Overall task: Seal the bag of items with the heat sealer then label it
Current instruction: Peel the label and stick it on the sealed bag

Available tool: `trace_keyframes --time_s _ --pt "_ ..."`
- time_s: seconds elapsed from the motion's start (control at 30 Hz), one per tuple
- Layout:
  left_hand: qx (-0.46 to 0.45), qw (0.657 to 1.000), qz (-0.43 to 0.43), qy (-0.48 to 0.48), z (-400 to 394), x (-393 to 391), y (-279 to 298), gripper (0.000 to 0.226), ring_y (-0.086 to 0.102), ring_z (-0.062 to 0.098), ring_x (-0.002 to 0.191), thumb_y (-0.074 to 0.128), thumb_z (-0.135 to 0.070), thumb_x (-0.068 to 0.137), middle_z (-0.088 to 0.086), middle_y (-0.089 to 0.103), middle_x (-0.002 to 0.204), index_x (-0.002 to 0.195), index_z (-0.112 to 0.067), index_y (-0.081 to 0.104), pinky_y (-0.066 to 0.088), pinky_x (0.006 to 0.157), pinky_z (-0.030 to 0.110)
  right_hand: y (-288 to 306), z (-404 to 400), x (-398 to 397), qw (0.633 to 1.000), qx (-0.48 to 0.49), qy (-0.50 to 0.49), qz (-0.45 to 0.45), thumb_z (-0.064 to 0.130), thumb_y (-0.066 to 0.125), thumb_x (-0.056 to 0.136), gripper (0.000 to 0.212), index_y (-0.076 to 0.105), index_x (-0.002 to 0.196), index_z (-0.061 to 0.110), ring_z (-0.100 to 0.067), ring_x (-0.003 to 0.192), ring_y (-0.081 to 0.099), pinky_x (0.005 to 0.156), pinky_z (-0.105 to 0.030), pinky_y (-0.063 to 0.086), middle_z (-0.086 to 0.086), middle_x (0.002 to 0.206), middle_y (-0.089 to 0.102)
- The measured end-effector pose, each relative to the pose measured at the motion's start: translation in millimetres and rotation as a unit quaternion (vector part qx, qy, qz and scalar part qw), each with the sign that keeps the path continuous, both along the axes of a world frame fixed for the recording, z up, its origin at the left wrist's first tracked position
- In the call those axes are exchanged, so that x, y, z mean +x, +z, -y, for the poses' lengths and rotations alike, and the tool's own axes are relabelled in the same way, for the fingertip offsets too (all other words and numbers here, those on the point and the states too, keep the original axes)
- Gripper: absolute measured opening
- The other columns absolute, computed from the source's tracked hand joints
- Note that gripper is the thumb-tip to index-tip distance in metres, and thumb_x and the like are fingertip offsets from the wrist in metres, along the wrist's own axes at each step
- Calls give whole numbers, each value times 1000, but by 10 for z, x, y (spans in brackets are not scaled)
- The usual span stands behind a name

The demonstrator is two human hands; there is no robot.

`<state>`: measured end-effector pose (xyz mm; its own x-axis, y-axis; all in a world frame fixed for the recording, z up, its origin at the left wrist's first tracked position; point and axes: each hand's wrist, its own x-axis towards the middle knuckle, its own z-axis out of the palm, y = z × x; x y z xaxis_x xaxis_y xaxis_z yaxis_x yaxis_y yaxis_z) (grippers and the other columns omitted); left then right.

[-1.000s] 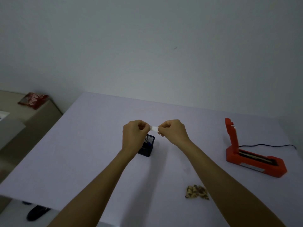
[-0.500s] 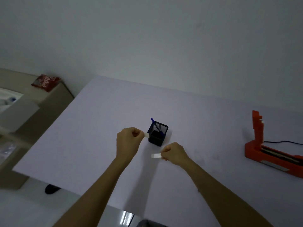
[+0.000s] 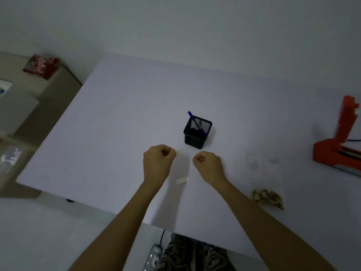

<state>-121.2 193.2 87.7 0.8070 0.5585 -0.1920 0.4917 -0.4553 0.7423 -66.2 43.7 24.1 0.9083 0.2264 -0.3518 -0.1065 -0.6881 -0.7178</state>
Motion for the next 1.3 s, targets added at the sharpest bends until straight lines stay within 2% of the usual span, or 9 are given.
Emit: trace_keyframes --time_s 0.1,0.23,0.4,0.6,0.8,0.93,1.07,1.2,1.3 --pt "7 1000 14 -10 53 66 75 12 62 6 61 63 -16 87 -4 68 71 82 -13 73 42 55 11 358 -32 -11 991 114 -72 -12 23 65 91 13 75 97 17 -5 78 64 68 -14 49 8 86 70" --pt "5 997 55 -54 236 215 327 13 60 4 59 63 -17 87 -6 67 68 82 -14 74 42 53 7 781 -8 16 976 193 -101 -29 21 62 92 15 76 98 24 -10 87 66 77 -24 54 10 89 72" --pt "3 985 110 -131 509 435 603 19 67 15 66 60 -16 89 2 72 71 77 -10 73 55 63 21 1240 234 94 961 226 -151 -43 15 60 91 17 76 95 20 -11 83 65 68 -21 50 -2 95 74" --pt "-6 959 158 -234 851 510 822 23 60 3 76 53 -12 93 1 73 98 104 -10 73 41 67 3 1534 711 92 930 289 -219 -57 31 68 87 16 76 89 17 -14 91 66 68 -25 49 3 90 76" --pt "-30 928 176 -328 1210 541 812 26 61 5 91 52 -4 92 3 72 104 107 -10 72 49 84 17 1547 1230 43 923 281 -258 -58 19 71 85 8 75 90 15 -14 90 64 69 -24 49 -7 97 74" --pt "-44 929 176 -321 1478 659 676 21 62 9 90 61 -17 91 0 70 103 110 -14 70 51 83 23 1446 1627 82 918 271 -279 -75 16 70 85 9 75 91 11 -11 81 63 65 -22 48 -5 87 72" --pt "-122 932 75 -334 1715 830 406 23 63 6 86 65 -32 89 -8 69 96 109 -23 67 49 73 16 1230 2023 183 924 248 -276 -96 16 70 85 8 75 89 11 -8 76 61 63 -22 47 -3 83 71" --pt "-186 939 20 -290 1997 892 50 11 65 11 70 68 -24 86 1 73 76 91 -15 72 53 74 32 860 2320 313 933 210 -261 -128 19 71 84 7 75 85 14 -10 77 63 61 -22 49 -4 83 72" --pt "-176 951 -6 -255 2186 810 -204 7 67 9 69 70 -21 85 -1 73 72 87 -14 71 52 70 21 562 2452 324 940 186 -237 -162 18 68 86 10 75 88 11 -11 71 61 59 -21 47 -3 81 71"
